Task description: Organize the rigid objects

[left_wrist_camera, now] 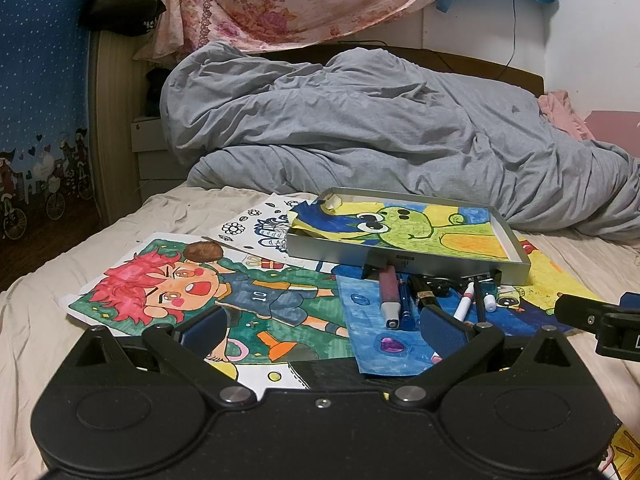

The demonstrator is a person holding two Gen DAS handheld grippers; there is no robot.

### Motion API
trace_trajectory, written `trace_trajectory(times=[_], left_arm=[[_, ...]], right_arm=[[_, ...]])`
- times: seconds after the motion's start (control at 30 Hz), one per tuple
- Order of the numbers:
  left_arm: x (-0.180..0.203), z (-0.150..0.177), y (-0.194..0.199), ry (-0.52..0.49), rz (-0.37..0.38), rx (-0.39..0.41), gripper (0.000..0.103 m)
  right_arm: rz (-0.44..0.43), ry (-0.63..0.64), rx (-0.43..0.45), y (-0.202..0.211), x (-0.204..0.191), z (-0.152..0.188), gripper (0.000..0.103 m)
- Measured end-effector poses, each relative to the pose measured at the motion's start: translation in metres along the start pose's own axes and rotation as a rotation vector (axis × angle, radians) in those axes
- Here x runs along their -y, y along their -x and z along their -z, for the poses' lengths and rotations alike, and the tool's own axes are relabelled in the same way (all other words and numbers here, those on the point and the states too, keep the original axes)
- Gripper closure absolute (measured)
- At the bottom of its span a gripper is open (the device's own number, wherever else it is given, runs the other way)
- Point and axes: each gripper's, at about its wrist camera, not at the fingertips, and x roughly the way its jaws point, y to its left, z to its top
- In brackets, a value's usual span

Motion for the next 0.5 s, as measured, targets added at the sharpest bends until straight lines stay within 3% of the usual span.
trace_trajectory(times=[0.5], left_arm=[[0.0005, 0.0004, 0.0, -0.001, -0.001, 0.002, 0.001]], right_arm=[[0.001, 0.002, -0.001, 0.0, -0.0005, -0.0001, 0.0]])
